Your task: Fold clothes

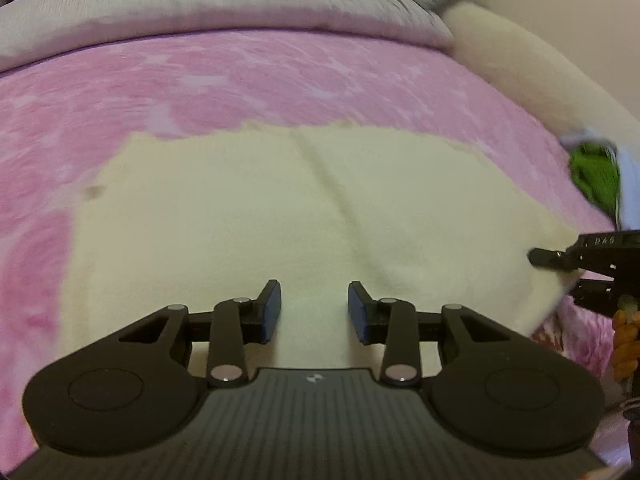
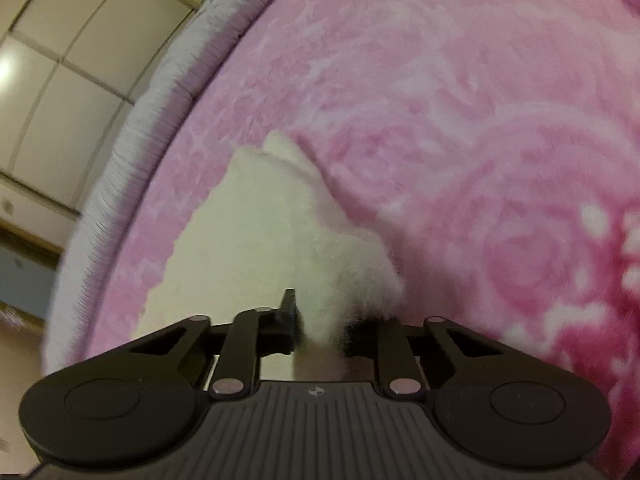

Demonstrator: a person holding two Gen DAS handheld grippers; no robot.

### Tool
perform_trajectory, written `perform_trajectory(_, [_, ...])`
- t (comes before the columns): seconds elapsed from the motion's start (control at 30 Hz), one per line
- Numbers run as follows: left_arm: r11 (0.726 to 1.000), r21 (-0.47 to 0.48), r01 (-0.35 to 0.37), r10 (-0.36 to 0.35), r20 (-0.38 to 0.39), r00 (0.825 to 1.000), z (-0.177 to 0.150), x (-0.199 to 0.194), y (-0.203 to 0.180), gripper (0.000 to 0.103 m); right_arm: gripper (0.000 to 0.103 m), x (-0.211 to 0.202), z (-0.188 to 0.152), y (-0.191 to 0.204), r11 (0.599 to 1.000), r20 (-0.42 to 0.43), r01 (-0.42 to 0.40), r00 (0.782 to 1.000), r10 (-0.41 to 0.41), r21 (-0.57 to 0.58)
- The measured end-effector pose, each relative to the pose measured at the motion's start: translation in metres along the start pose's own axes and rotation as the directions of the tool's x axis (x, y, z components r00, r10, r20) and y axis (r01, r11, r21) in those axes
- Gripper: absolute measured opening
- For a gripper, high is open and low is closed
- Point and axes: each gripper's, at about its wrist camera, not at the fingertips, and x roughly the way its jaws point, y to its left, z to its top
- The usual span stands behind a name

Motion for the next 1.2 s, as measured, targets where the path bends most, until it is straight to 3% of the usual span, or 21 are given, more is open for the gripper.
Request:
perform_trajectory(0.07, [0.999,-0.05,0.007,-0.007,0.01,1.0,-0.001,-0.014,0.015,0.032,0.013,-0.011,-0.009,0.037,0.974,0.086,0.074,0.995,-0.057,-0.214])
perform_trajectory(0.1, [0.997,-0.076,0.011,-0.01,0.015,1.0,-0.001,-0.022,0.023,0.032,0.012,-0.017,-0.019,0.059,0.935,0.15,0.111,0.987,-0.063,-0.338])
perform_trajectory(0.17, [0.989,-0.144,0.035,-0.031,0.029,0.999,-0.002,-0.036,0.042,0.032,0.012,-0.027,-0.05,0.104,0.812,0.242,0.151,0.97,-0.012,-0.564])
perform_trajectory(0.23, [0.967,-0.232,0.105,-0.093,0.061,0.994,-0.006,-0.048,0.063,0.032,0.012,-0.033,-0.084,0.143,0.659,0.281,0.17,0.958,0.065,-0.732])
perform_trajectory(0.33, [0.922,-0.329,0.203,-0.176,0.111,0.978,-0.011,-0.058,0.085,0.033,0.012,-0.025,-0.144,0.18,0.402,0.239,0.164,0.96,0.144,-0.901])
perform_trajectory(0.4, [0.896,-0.372,0.244,-0.208,0.133,0.969,-0.016,-0.06,0.094,0.035,0.014,-0.013,-0.183,0.19,0.267,0.177,0.133,0.973,0.15,-0.954])
perform_trajectory(0.47, [0.875,-0.412,0.254,-0.216,0.137,0.967,-0.019,-0.06,0.101,0.036,0.023,0.002,-0.214,0.191,0.172,0.091,0.072,0.99,0.109,-0.982])
perform_trajectory(0.5, [0.868,-0.425,0.256,-0.218,0.137,0.966,-0.021,-0.061,0.103,0.036,0.033,0.009,-0.226,0.19,0.134,0.053,0.041,0.994,0.091,-0.99])
perform_trajectory(0.53, [0.863,-0.436,0.257,-0.218,0.137,0.966,-0.023,-0.062,0.104,0.036,0.051,0.01,-0.233,0.188,0.109,0.034,0.024,0.995,0.09,-0.994])
perform_trajectory(0.6, [0.849,-0.457,0.264,-0.222,0.144,0.964,-0.025,-0.064,0.106,0.036,0.063,0.004,-0.237,0.185,0.099,-0.006,-0.016,0.995,0.1,-0.995])
perform_trajectory(0.63, [0.839,-0.47,0.275,-0.224,0.162,0.961,-0.025,-0.066,0.107,0.036,0.062,0.001,-0.237,0.184,0.104,-0.026,-0.037,0.994,0.106,-0.994])
perform_trajectory(0.67, [0.829,-0.479,0.288,-0.227,0.183,0.957,-0.025,-0.069,0.108,0.036,0.061,-0.005,-0.231,0.181,0.135,-0.047,-0.063,0.992,0.118,-0.989])
perform_trajectory(0.77, [0.801,-0.488,0.347,-0.262,0.234,0.936,-0.019,-0.075,0.107,0.042,0.061,-0.03,-0.193,0.174,0.301,-0.093,-0.145,0.979,0.181,-0.943])
perform_trajectory(0.83, [0.794,-0.485,0.367,-0.288,0.231,0.929,-0.013,-0.069,0.106,0.046,0.059,-0.043,-0.16,0.164,0.449,-0.091,-0.185,0.971,0.222,-0.874])
perform_trajectory(0.9, [0.788,-0.494,0.368,-0.303,0.21,0.93,-0.01,-0.055,0.103,0.046,0.057,-0.049,-0.121,0.143,0.63,-0.064,-0.208,0.968,0.243,-0.748])
perform_trajectory(0.97, [0.782,-0.503,0.368,-0.317,0.188,0.93,-0.007,-0.041,0.1,0.047,0.053,-0.048,-0.085,0.114,0.818,-0.055,-0.222,0.972,0.228,-0.53])
perform_trajectory(1.03, [0.768,-0.522,0.371,-0.331,0.173,0.928,-0.004,-0.028,0.097,0.047,0.033,-0.022,-0.055,0.08,0.951,-0.092,-0.188,0.981,0.17,-0.244])
perform_trajectory(1.13, [0.738,-0.539,0.405,-0.369,0.181,0.912,0.006,-0.016,0.091,0.048,0.024,0.013,-0.043,0.042,0.984,-0.171,-0.175,0.969,0.178,0.033])
perform_trajectory(1.2, [0.719,-0.548,0.427,-0.39,0.19,0.901,0.013,-0.009,0.087,0.048,0.024,0.034,-0.046,0.035,0.978,-0.22,-0.176,0.955,0.198,0.116])
